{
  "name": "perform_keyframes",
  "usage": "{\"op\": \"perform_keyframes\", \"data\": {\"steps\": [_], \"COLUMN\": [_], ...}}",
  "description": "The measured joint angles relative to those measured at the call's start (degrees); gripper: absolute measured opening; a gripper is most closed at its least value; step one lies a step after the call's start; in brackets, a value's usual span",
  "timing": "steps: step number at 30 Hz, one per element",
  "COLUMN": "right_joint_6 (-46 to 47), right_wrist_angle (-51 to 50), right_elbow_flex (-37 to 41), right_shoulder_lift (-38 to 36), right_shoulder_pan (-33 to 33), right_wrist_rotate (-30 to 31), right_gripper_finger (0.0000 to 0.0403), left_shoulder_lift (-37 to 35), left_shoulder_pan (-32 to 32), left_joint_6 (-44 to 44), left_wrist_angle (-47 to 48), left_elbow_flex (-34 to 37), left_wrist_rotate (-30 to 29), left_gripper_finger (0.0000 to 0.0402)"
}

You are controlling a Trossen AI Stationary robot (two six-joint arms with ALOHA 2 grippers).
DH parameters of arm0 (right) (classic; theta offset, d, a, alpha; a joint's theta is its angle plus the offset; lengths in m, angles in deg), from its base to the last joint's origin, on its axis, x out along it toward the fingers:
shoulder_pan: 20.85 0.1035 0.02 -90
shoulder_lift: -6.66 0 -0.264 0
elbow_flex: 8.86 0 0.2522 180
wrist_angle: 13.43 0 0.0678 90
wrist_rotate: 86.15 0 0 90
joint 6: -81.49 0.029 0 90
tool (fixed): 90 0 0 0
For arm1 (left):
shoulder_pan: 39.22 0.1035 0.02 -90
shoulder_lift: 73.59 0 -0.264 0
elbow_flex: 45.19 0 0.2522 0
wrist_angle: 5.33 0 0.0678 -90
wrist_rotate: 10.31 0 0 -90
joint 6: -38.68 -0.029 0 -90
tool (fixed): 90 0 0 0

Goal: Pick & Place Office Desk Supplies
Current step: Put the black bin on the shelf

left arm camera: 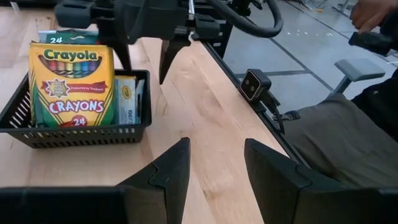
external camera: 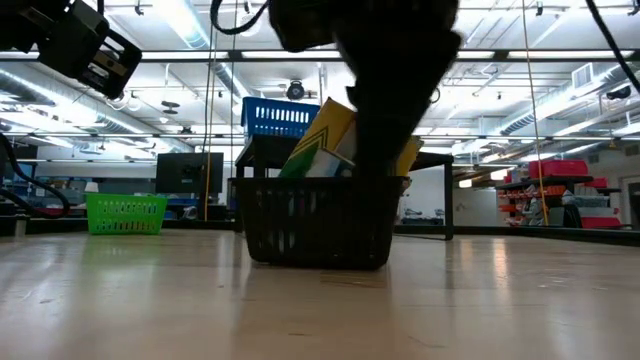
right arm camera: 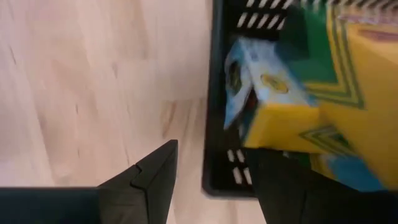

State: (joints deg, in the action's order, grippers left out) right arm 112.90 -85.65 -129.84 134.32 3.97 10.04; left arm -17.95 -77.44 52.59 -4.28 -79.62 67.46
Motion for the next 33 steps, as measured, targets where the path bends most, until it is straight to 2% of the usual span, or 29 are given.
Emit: {"op": "perform_keyframes", "data": {"steps": [4, 12, 16, 22, 23, 33], "right_joint_6": [-2.0, -1.9, -0.2, 0.3, 0.3, 3.6], "right_wrist_angle": [3.4, 3.4, 3.2, 2.8, 2.2, -1.4], "right_elbow_flex": [0.0, -0.2, -0.2, -0.2, -0.2, -0.1], "right_shoulder_lift": [1.3, 3.0, 3.1, 3.2, 3.1, 2.7], "right_shoulder_pan": [-0.8, -1.8, -1.8, -1.8, -1.6, 0.9], "right_wrist_rotate": [0.1, 0.3, 2.2, 1.5, 1.4, 2.8], "right_gripper_finger": [0.0203, 0.0195, 0.0150, 0.0024, 0.0015, 0.0009], "left_shoulder_lift": [0.0, 0.0, 0.0, 0.0, 0.0, 0.0], "left_shoulder_pan": [0.0, 0.0, 0.0, 0.0, 0.0, 0.0], "left_joint_6": [0.0, 0.0, -0.5, -0.6, -0.6, -0.6], "left_wrist_angle": [0.0, -0.9, -1.2, -2.2, -2.2, -2.4], "left_elbow_flex": [0.0, 0.0, 0.0, 0.0, 0.0, 0.0], "left_wrist_rotate": [0.0, -0.3, -0.5, -0.7, -0.7, -0.7], "left_gripper_finger": [0.0162, 0.0162, 0.0162, 0.0162, 0.0162, 0.0162]}}
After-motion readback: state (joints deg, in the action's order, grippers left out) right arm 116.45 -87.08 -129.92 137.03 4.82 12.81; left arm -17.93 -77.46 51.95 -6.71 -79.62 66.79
